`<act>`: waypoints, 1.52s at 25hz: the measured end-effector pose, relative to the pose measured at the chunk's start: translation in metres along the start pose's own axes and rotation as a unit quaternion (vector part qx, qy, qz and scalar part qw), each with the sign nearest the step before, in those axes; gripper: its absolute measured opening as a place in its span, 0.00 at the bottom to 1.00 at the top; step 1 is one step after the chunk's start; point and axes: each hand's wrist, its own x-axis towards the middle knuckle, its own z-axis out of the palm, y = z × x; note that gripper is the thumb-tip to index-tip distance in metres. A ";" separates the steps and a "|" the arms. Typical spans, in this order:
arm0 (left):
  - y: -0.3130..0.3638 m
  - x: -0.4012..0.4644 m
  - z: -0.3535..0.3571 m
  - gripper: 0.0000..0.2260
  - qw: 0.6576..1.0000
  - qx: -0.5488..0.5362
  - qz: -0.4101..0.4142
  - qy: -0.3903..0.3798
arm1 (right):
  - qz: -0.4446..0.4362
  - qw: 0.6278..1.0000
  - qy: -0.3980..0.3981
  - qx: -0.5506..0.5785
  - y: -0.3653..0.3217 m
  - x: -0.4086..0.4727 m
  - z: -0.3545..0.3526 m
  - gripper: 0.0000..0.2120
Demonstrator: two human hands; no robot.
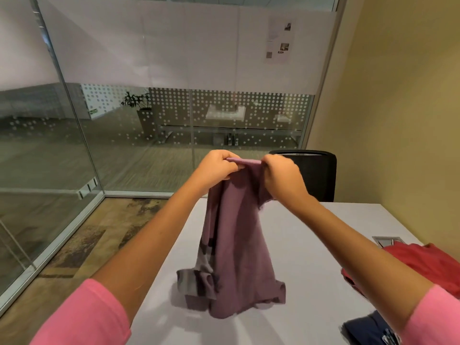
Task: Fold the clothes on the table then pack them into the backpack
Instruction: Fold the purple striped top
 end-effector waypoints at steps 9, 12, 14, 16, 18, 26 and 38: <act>-0.106 -0.010 0.013 0.17 0.943 0.326 -0.056 0.030 | -0.075 0.984 0.157 0.044 0.011 0.038 -0.058 0.15; -0.129 -0.015 0.012 0.17 0.940 0.332 -0.079 -0.007 | -0.063 0.984 0.164 0.039 0.023 0.042 -0.073 0.15; -0.140 -0.017 0.006 0.15 0.937 0.334 -0.099 -0.036 | -0.049 0.983 0.172 0.039 0.033 0.044 -0.082 0.16; -0.153 -0.020 -0.001 0.14 0.929 0.347 -0.114 -0.052 | -0.033 0.982 0.184 0.038 0.042 0.046 -0.091 0.16; -0.168 -0.027 -0.004 0.16 0.923 0.359 -0.123 -0.060 | -0.011 0.980 0.195 0.040 0.052 0.047 -0.100 0.18; -0.180 -0.024 -0.026 0.11 0.950 0.294 -0.098 -0.027 | 0.091 0.994 0.054 0.003 0.117 0.051 -0.102 0.11; -0.023 0.017 -0.007 0.15 0.992 0.105 0.068 0.030 | 0.023 0.987 -0.135 0.079 0.073 0.025 -0.053 0.25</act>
